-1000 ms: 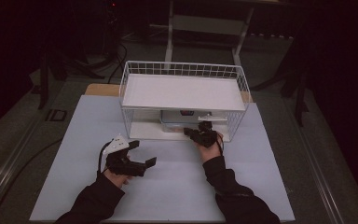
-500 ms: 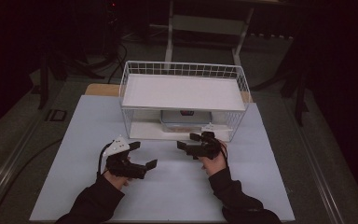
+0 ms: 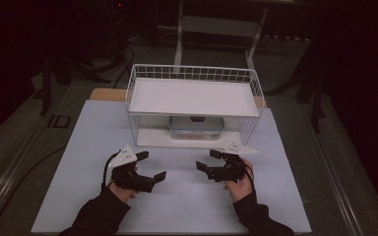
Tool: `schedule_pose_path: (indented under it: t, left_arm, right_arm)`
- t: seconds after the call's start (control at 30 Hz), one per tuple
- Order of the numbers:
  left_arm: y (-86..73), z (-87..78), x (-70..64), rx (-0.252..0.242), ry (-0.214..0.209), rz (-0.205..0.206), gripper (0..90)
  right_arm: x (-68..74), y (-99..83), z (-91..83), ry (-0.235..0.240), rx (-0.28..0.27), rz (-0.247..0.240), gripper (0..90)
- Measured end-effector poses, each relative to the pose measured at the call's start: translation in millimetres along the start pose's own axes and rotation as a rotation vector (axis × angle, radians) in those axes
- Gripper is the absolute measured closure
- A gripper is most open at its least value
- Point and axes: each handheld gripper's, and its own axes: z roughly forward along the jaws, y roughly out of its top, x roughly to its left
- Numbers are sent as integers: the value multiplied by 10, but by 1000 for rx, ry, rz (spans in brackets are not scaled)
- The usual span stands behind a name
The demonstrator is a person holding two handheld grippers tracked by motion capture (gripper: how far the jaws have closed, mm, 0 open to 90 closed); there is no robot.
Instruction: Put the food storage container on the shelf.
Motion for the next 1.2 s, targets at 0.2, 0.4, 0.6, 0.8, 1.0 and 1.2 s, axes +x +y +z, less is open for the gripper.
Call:
schedule_pose_path:
  t: [0.2,0.4,0.6,0.8,1.0,1.2]
  left_arm:
    - [-20,-56,-15,3,-1,10,0]
    - [-43,-124,-14,-3,2,4,0]
    - [-74,-141,-22,7,1,9,0]
    - [-115,-149,-47,21,-13,15,0]
    - [-143,-179,-50,27,-12,13,0]
    - [-160,-188,-65,33,-10,26,0]
  right_arm:
    - [16,-97,-234,-6,-8,-9,196]
    - [28,-210,-425,-24,-3,-23,197]
    - [27,-324,-524,-35,22,-36,197]
    - [3,-444,-615,-45,48,-46,206]
    - [-27,-496,-726,-72,51,-58,206]
    - [-58,-514,-744,-90,51,-61,211]
